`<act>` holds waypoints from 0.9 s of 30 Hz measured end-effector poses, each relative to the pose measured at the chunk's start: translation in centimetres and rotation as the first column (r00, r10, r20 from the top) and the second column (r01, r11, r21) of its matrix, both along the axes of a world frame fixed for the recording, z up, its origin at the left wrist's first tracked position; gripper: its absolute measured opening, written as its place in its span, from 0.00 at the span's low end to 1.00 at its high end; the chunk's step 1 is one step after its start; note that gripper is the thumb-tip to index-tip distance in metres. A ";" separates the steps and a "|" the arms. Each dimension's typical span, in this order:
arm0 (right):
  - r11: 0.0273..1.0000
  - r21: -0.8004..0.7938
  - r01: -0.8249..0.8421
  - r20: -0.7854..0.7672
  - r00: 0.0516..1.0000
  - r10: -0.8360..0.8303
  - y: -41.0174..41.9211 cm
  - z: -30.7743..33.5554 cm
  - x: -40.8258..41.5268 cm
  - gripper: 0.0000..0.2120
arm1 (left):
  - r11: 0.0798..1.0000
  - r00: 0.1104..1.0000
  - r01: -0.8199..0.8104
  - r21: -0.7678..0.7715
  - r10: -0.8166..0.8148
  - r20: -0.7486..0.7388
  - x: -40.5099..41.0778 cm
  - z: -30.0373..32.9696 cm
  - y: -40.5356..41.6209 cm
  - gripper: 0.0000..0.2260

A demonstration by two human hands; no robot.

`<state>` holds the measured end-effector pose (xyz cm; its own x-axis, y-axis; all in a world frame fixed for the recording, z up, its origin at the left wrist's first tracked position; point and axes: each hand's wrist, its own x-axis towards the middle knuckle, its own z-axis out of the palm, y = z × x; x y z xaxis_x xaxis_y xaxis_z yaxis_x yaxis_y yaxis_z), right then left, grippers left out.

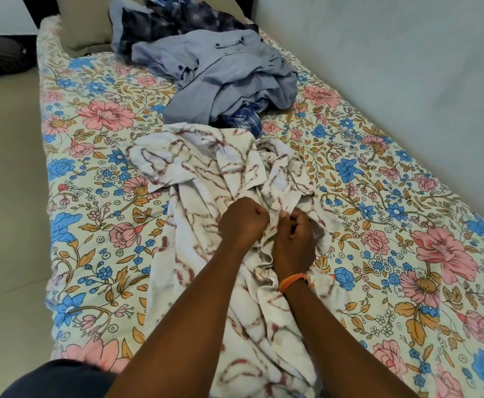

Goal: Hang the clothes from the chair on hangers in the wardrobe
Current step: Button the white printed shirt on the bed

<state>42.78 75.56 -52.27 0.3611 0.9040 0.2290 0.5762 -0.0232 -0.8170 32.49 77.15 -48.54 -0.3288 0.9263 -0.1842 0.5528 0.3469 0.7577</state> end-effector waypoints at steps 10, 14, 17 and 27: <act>0.974 0.184 -0.132 0.081 0.990 0.119 -1.3 0.9 -0.5 0.07 | 0.983 0.933 0.001 0.184 -0.067 0.353 -0.9 -1.3 -3.4 0.10; 0.991 0.114 -0.065 -0.150 0.985 0.082 -1.2 0.6 0.1 0.06 | 0.970 0.924 -0.022 0.242 -0.073 0.376 -0.8 -0.9 -3.8 0.09; 0.996 0.083 -0.038 -0.258 0.964 0.058 -1.2 0.8 0.3 0.04 | 0.966 0.939 -0.024 0.259 -0.068 0.338 -0.9 -0.7 -4.4 0.09; 0.959 0.175 -0.224 -0.013 0.973 0.230 -3.0 0.9 -0.3 0.06 | 0.959 0.965 0.005 0.284 -0.079 0.251 -0.3 0.0 -5.6 0.09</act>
